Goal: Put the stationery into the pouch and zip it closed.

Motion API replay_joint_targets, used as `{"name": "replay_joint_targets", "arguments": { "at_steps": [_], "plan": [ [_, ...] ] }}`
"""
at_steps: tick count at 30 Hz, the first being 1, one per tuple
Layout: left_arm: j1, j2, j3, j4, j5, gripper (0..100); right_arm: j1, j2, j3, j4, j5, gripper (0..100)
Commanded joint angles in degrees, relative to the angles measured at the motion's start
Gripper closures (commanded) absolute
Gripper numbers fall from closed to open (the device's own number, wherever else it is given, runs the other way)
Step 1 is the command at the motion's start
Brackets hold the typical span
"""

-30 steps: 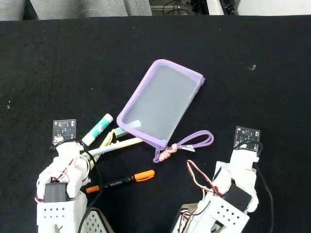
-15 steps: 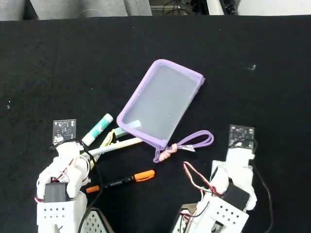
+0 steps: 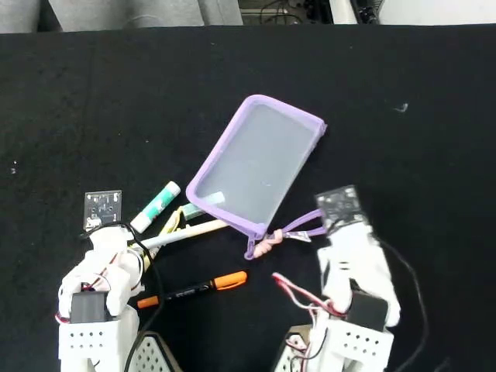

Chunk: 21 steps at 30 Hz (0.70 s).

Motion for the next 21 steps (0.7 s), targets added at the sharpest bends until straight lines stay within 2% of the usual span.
{"name": "replay_joint_targets", "arguments": {
  "at_steps": [1,5,14,21],
  "plan": [
    [-0.2,-0.4,1.4,0.2,-0.3,96,-9.8,-5.3,-3.0,0.4,0.0,89.3],
    [-0.3,-0.4,1.4,0.2,-0.3,96,-17.0,-5.3,-5.8,0.4,0.0,81.0],
    [-0.3,-0.4,1.4,0.2,-0.3,96,-36.7,-2.9,-16.7,2.1,0.0,81.5],
    [-0.3,-0.4,1.4,0.2,-0.3,96,-41.5,13.1,-17.2,-4.4,-0.1,81.7]
  ]
}}
